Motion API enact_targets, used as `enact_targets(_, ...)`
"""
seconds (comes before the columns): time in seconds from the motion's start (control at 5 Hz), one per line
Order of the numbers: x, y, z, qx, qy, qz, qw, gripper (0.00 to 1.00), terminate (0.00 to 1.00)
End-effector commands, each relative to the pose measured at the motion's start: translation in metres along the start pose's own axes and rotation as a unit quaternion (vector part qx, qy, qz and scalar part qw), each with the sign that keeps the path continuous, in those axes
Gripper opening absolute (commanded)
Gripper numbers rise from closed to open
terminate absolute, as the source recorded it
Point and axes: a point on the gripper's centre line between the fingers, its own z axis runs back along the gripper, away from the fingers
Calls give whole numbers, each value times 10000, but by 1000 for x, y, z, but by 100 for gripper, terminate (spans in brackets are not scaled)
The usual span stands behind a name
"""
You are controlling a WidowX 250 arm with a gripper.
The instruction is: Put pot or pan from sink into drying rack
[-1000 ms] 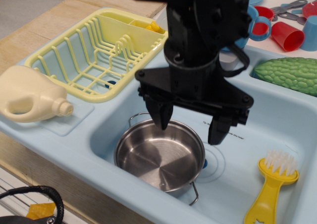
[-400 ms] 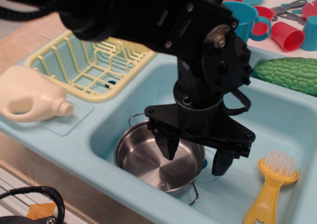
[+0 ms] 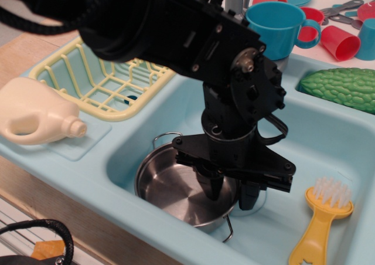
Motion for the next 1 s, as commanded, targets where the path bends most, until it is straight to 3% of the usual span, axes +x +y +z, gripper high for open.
enact_targets(0.0,3,-2,12,117,-1,-39,9999,0,0)
enact_targets(0.4,14,-19,49,532,-33,-260,9982,0,0)
enact_targets(0.8,38,-15,75,794,-351,-493,9950,0,0)
